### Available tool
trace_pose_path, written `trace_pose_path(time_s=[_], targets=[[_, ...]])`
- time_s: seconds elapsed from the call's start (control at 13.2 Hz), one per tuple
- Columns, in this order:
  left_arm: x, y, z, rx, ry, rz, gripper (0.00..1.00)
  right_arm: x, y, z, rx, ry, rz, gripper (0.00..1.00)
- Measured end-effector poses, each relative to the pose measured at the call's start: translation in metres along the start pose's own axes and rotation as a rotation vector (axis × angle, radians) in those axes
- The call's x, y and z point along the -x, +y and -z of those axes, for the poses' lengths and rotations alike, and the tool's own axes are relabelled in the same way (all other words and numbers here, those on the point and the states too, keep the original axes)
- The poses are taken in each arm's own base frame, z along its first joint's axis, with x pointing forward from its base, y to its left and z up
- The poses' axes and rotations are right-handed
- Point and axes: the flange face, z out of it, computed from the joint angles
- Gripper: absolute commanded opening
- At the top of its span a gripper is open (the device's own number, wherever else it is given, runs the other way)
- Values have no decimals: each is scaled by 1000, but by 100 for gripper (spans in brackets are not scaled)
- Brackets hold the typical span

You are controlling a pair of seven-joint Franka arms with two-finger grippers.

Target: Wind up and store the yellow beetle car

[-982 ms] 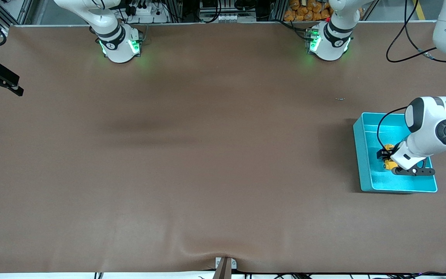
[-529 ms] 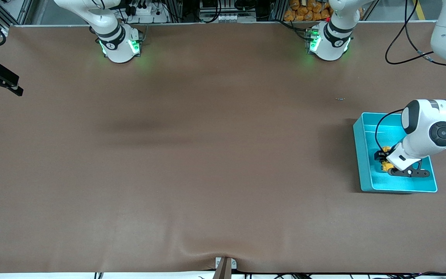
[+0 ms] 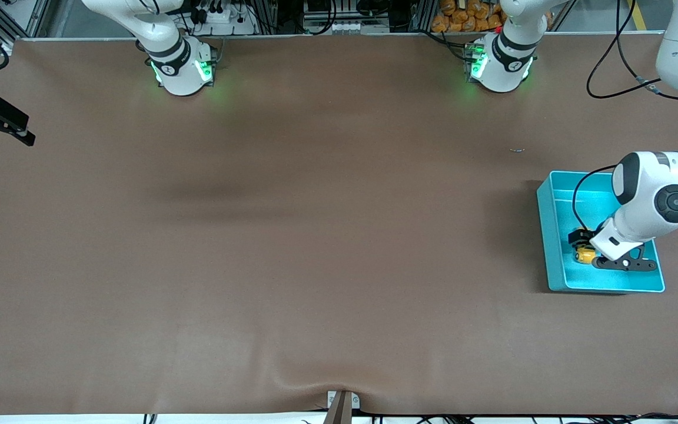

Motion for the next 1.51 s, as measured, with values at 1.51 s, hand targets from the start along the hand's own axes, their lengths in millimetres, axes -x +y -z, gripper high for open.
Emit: trace_pose_path(time_s=[1.51], targets=[[27,87,302,103,5,75,100,1,9,0,1,0,-17,100]])
